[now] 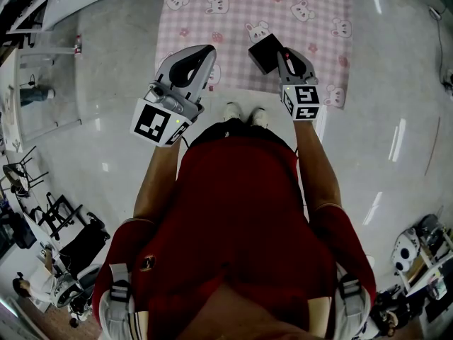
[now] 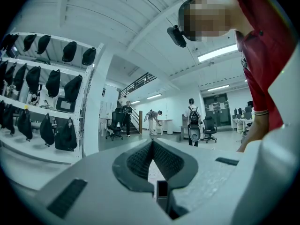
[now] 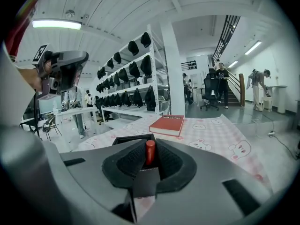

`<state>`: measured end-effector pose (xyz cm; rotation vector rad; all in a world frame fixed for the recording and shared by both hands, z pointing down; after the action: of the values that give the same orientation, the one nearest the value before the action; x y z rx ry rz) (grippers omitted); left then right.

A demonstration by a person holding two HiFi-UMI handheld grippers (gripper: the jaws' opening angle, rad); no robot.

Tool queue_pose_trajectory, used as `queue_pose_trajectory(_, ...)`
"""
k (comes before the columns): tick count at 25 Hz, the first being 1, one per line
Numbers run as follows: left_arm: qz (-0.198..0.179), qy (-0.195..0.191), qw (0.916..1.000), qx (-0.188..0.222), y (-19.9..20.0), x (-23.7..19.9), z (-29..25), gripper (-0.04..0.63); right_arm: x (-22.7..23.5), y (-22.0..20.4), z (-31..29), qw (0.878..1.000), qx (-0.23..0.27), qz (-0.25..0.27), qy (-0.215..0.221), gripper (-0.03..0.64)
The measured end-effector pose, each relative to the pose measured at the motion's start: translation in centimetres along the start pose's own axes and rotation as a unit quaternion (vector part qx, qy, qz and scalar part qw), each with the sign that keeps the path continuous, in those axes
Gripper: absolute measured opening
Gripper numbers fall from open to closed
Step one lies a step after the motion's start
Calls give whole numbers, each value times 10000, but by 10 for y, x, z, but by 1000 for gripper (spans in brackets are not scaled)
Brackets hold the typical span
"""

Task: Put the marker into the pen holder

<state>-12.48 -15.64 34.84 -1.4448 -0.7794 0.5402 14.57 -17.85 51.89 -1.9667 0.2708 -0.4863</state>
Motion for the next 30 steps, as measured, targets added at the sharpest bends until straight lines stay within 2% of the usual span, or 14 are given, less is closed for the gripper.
queue_pose_trajectory(6,21,-18,10000,-3,-1,-3,1,6,-1,2,-3,10000,0,-7,-57,60)
queue_pose_trajectory(16,44,-75,10000,26,-1,-4,1,6,-1,10,0,9999,61,-91,-3,146)
queue_pose_trajectory(25,82,-146,9998,76,-5,-3,-6,6,-4,35,15,9992,395,-72,58,146)
queue_pose_trajectory(30,91,-190,9997,133,-5,1,-8,6,-12,55,31,9976,666,-110,148,119)
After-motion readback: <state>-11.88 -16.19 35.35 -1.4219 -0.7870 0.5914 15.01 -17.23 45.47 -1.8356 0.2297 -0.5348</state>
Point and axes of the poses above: the fingertips, and each gripper's own axes: z backward along the fingers, x to its right, y out of its top, the point moved 10 cm from there along z, backward along the fingers, and after that the axes turned 9 degrees about -z, right-handed, at the moved point
